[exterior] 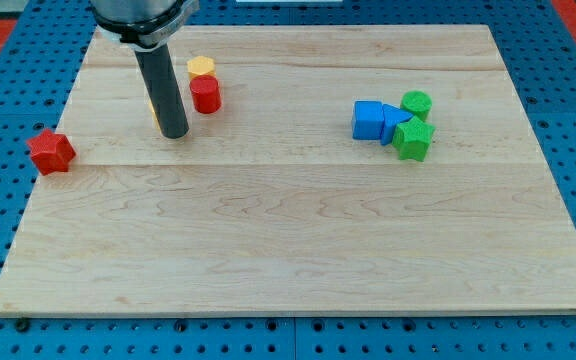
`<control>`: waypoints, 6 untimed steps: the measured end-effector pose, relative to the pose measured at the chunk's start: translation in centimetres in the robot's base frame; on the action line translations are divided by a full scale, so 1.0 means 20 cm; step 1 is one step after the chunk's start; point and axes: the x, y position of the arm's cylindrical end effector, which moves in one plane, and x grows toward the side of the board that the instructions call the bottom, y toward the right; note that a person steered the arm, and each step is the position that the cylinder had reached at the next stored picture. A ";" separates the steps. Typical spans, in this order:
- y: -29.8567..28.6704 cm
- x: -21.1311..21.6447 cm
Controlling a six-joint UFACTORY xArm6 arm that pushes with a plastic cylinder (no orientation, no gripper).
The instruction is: Move your arm to the bottom left
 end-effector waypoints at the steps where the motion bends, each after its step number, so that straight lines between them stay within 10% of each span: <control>1: -0.13 0.09; 4: -0.14 -0.08; 6: -0.83 0.65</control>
